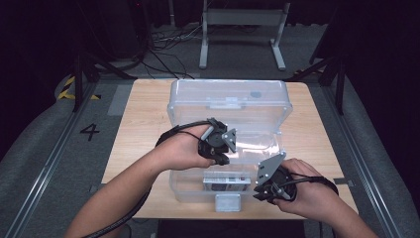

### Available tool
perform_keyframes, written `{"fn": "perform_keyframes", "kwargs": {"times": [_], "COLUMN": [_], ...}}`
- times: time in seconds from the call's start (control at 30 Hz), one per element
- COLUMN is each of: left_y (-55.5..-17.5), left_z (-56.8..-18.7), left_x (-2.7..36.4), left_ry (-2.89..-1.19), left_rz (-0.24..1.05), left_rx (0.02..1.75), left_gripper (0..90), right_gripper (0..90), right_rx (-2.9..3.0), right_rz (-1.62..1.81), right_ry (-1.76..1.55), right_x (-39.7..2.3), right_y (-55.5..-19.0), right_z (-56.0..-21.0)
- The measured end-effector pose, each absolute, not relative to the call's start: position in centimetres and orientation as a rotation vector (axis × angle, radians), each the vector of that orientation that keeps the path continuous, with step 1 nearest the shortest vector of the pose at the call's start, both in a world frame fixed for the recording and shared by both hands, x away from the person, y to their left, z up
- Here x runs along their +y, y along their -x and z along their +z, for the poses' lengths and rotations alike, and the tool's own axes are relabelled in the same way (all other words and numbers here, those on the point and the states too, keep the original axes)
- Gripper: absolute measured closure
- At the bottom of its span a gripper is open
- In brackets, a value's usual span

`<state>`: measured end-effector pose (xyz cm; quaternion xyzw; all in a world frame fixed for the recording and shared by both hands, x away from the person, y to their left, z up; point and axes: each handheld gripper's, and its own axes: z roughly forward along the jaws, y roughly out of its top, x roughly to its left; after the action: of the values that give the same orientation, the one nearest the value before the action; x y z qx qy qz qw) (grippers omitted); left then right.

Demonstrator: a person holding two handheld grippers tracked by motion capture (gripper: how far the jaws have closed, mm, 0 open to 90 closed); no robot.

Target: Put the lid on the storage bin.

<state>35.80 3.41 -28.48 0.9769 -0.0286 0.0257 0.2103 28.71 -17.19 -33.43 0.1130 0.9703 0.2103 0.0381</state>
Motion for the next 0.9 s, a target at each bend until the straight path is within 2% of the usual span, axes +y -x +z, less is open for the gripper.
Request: {"fn": "perform_keyframes", "kwargs": {"times": [0.23, 0.43, 0.9], "left_y": [-35.8, -35.8, -35.8], "left_z": [-28.5, -28.5, -28.5], "left_x": [3.4, 3.4, 3.4], "left_ry": [-2.715, -2.715, -2.715], "left_rz": [0.069, 0.073, 0.064], "left_rx": [-0.079, -0.081, -0.07], "left_gripper": [89.1, 89.1, 89.1], "right_gripper": [80.1, 90.0, 90.0], "right_rx": [2.95, 2.919, 2.911], "right_rz": [0.69, 0.77, 0.867], "right_ry": [-0.35, -0.371, -0.466], "right_x": [-17.7, -18.4, -19.3], "right_y": [-28.7, -28.9, -29.5], "right_z": [-32.5, -31.5, -30.4]}}
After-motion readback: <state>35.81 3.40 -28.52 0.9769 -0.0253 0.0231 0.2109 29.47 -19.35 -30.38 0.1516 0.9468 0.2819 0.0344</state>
